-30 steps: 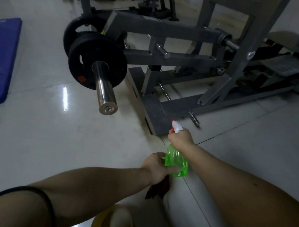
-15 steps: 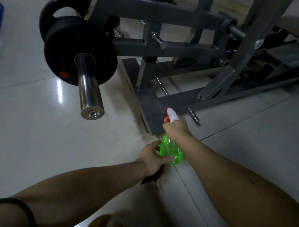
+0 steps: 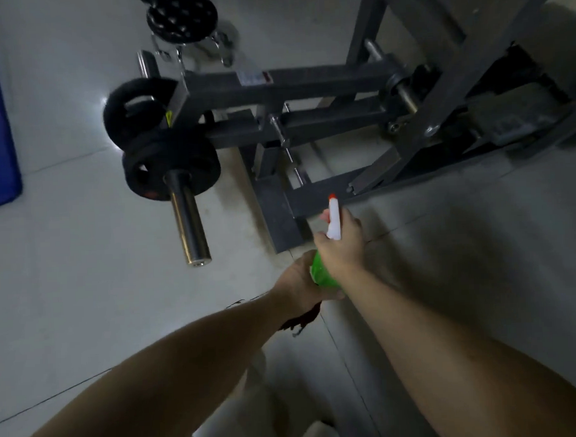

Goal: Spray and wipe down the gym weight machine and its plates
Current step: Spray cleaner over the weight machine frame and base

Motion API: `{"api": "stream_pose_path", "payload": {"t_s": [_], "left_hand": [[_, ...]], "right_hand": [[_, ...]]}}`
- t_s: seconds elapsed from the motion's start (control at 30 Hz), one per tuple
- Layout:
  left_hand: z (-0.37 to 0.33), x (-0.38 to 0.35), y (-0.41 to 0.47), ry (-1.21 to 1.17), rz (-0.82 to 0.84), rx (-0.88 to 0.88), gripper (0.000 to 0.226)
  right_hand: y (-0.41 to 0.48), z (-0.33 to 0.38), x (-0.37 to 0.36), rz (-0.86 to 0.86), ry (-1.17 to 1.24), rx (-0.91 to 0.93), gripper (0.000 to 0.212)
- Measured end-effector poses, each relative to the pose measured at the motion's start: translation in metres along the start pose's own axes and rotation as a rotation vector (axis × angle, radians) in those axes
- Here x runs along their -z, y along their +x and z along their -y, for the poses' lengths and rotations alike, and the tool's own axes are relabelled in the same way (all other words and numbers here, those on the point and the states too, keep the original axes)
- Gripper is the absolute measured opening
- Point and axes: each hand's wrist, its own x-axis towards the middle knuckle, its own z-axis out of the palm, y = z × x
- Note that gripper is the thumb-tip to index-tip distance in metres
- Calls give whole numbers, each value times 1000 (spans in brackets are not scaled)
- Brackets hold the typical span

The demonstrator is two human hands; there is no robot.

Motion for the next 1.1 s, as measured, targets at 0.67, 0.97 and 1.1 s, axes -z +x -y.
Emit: {"api": "stream_pose_path", "payload": {"t_s": [0.67, 0.97, 1.1], "left_hand": [[-186, 78, -64, -395, -295, 159, 65], [-166, 111, -18, -464, -445, 212, 40], [-171, 114, 10, -415, -466, 228, 53]], "right_hand": [[31, 230, 58, 375, -439, 302, 37], [89, 241, -17, 417, -515, 240, 25], [121, 228, -15, 417, -395, 170, 35]]}}
